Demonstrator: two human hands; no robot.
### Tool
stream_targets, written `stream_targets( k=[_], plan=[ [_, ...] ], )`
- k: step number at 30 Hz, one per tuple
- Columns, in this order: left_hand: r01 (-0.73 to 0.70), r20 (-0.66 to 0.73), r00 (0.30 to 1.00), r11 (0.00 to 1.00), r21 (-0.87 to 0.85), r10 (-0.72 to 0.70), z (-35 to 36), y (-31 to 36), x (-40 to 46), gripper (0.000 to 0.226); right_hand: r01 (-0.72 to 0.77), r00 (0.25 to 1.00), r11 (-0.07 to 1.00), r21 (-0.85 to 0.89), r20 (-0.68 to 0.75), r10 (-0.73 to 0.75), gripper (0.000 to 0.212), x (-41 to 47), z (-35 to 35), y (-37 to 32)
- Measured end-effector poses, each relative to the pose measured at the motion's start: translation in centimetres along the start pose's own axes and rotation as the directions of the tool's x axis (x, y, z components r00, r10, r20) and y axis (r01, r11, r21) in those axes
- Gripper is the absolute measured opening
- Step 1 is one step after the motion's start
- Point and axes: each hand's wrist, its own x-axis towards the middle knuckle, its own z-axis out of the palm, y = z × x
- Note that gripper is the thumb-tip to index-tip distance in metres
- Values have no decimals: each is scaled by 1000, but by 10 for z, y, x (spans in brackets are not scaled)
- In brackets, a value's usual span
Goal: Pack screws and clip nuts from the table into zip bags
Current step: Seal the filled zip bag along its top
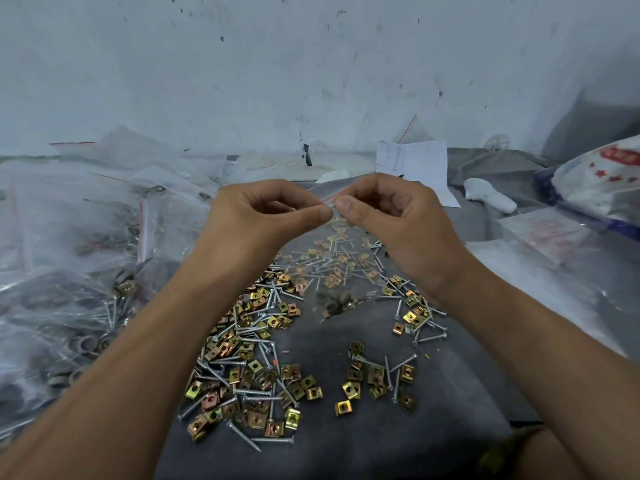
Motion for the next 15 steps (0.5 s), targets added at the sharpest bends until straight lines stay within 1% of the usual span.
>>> stream_targets(
  k=[5, 7, 9, 13, 15],
  plan=[
    [-15, -53, 999, 1000, -28, 13, 3, -2, 1, 20, -31, 1000, 999, 43, 0, 31, 9, 0, 4, -1],
    [-18, -55, 998, 1000, -4, 18, 2, -2, 1, 16, -40, 999, 998, 45, -7, 41, 9, 1, 5, -1],
    [-12, -59, 998, 1000, 12, 12, 1, -1, 2, 18, -44, 998, 998, 46, -32, 45, 6, 2, 6, -1],
    [-1, -106, 994, 1000, -25, -1, -5, -2, 7, 11, -86, 989, 982, 167, -103, 105, 10, 6, 0, -3],
    [9, -102, 995, 999, -35, -12, -7, -2, 8, 11, -93, 984, 976, 197, -129, 119, 12, 7, -2, -3]
  ],
)
